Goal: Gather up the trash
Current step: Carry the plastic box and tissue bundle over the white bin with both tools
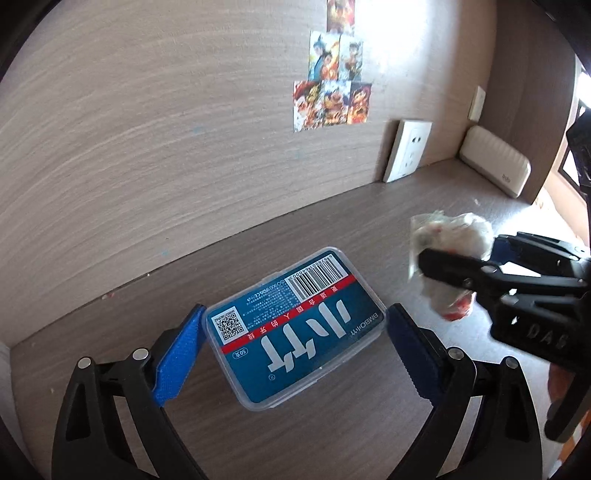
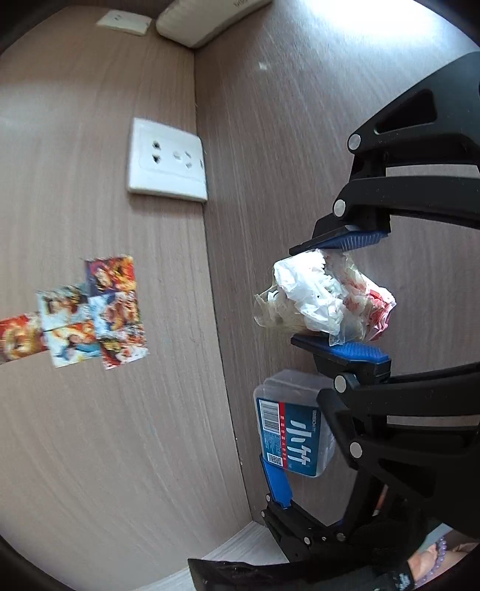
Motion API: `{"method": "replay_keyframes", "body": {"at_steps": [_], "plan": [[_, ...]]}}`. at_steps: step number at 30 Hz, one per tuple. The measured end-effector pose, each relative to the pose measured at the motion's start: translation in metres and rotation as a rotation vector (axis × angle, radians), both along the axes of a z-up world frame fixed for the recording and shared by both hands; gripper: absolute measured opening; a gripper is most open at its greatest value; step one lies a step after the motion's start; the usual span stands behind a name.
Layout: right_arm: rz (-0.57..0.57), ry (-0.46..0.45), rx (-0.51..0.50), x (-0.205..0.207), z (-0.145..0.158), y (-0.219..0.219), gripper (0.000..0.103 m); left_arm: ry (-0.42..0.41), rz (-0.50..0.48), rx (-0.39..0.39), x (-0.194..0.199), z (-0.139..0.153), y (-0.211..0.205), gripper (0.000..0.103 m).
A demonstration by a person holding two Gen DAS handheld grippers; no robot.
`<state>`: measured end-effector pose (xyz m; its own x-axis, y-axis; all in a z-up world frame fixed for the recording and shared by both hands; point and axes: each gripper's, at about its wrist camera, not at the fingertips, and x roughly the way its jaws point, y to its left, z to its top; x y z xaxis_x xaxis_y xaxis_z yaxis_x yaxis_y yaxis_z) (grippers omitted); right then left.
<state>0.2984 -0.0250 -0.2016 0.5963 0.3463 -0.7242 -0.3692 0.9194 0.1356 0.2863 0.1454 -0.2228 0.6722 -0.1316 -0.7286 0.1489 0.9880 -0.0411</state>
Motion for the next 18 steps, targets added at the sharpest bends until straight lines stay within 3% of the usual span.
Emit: {"method": "replay_keyframes", "body": {"at_steps": [9, 18], "plan": [[0.005, -0.079, -0.011, -0.038, 0.036, -0.036, 0.043, -0.083, -0.045, 0.027, -0.04, 0.045, -0.035, 0.093], [-0.072, -0.155, -0.011, -0.096, 0.07, -0.096, 0.043, -0.157, -0.175, 0.031, -0.081, 0.088, -0.116, 0.093]]}}
